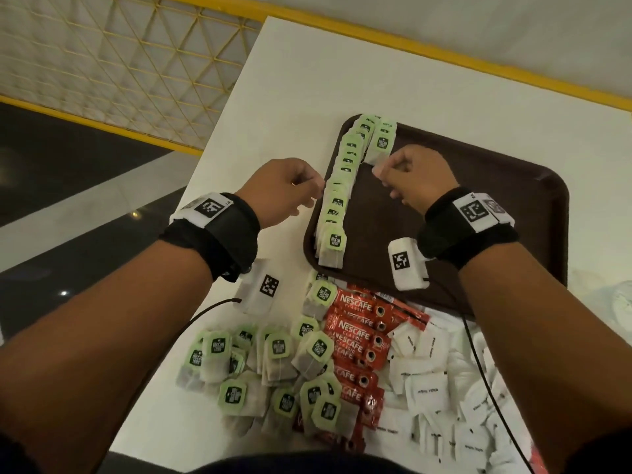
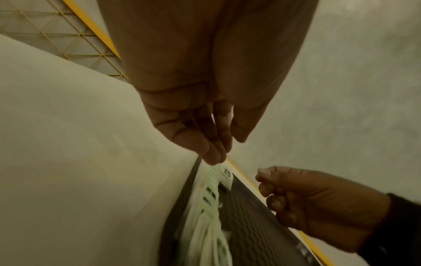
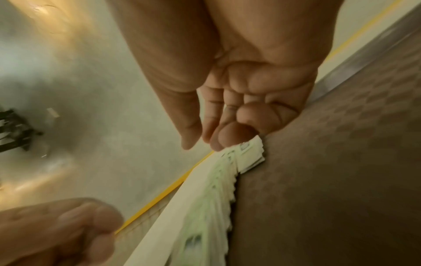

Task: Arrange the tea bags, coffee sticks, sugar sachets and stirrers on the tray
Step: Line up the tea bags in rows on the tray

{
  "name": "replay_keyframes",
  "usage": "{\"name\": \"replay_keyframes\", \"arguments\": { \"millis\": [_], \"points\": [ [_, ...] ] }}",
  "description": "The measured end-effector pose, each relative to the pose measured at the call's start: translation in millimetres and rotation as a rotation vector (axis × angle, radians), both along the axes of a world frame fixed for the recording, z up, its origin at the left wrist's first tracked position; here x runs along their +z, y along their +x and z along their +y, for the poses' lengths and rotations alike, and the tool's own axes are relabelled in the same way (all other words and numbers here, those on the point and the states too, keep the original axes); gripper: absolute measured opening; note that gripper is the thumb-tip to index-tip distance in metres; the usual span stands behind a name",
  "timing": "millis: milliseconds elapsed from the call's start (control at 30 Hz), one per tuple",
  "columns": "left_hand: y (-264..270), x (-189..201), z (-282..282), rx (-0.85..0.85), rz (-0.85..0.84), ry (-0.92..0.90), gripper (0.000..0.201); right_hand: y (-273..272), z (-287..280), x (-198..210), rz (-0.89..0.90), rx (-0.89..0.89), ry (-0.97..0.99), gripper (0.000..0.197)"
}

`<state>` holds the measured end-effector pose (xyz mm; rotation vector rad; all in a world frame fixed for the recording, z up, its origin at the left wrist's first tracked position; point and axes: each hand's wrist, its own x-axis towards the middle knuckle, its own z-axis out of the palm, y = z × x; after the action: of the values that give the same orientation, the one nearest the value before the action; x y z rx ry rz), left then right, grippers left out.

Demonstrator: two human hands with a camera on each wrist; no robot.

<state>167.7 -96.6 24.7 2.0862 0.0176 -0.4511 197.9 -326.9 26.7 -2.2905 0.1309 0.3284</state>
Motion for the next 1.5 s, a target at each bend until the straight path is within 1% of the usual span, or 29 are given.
{"name": "replay_keyframes", "arguments": {
  "millis": [67,167,233,300,400,500,600,667,733,800,900,933,1033,1100,1200,1267,1367,1433,1500],
  "points": [
    [-21.6,0.0,5.4,-0.102,0.013,0.085,0.019,-31.9,7.9,9.0,0.026,0.123,-0.023,0.018],
    [-49.5,-5.0,14.7,-0.213,0.027,0.218,0.019,-77.2,20.3,12.4,0.087,0.302,-0.121,0.014],
    [-64.4,-11.5,18.6,-0.278,0.03,0.316,0.021,-102.8,26.9,11.1,0.156,0.39,-0.187,0.011],
    [-75.6,-19.1,18.1,-0.313,0.05,0.37,0.027,-121.6,32.1,5.3,0.201,0.438,-0.255,0.011],
    [-85.7,-30.3,11.5,-0.31,0.07,0.412,0.044,-136.5,41.0,-5.6,0.183,0.444,-0.381,0.017],
    [-89.3,-39.0,4.8,-0.31,0.029,0.443,0.05,-143.5,51.4,-10.6,0.143,0.443,-0.504,0.024],
    [-91.4,-43.0,0.7,-0.307,0.008,0.449,0.047,-150.5,62.4,-14.8,0.121,0.45,-0.604,0.024],
    [-92.6,-43.9,0.1,-0.297,0.005,0.43,0.039,-154.9,70.1,-18.8,0.105,0.436,-0.659,0.026],
    [-92.5,-44.6,0.4,-0.299,0.002,0.408,0.031,-156.7,75.3,-22.1,0.102,0.401,-0.671,0.026],
    [-93.0,-45.2,2.2,-0.314,-0.011,0.403,0.025,-158.3,79.3,-24.1,0.101,0.37,-0.652,0.026],
    [-93.6,-45.8,5.7,-0.311,-0.027,0.395,0.02,-160.7,80.0,-25.0,0.124,0.327,-0.568,0.028],
    [-93.7,-46.2,6.5,-0.307,-0.029,0.392,0.02,-161.5,79.3,-24.8,0.133,0.316,-0.532,0.027],
    [-94.8,-47.3,5.7,-0.289,-0.037,0.381,0.019,-163.6,75.6,-22.9,0.116,0.302,-0.43,0.01],
    [-96.2,-47.6,2.1,-0.264,-0.036,0.37,0.019,-164.8,71.2,-21.7,0.095,0.291,-0.359,0.006],
    [-97.2,-47.8,-5.3,-0.225,-0.029,0.381,0.023,-166.1,61.1,-18.0,0.069,0.221,-0.224,0.012],
    [-97.2,-48.6,-8.3,-0.197,-0.022,0.407,0.029,-166.7,53.7,-14.5,0.065,0.161,-0.139,0.014],
    [-97.4,-48.6,-11.5,-0.188,0.006,0.451,0.04,-165.3,43.2,-10.5,0.037,0.084,-0.075,0.014],
    [-97.4,-48.4,-13.0,-0.189,0.025,0.459,0.038,-163.7,38.3,-9.0,0.025,0.042,-0.037,0.015],
    [-97.3,-47.3,-14.4,-0.181,0.061,0.448,0.031,-162.2,35.0,-8.5,0.029,0.004,0.01,0.016]
  ]
}}
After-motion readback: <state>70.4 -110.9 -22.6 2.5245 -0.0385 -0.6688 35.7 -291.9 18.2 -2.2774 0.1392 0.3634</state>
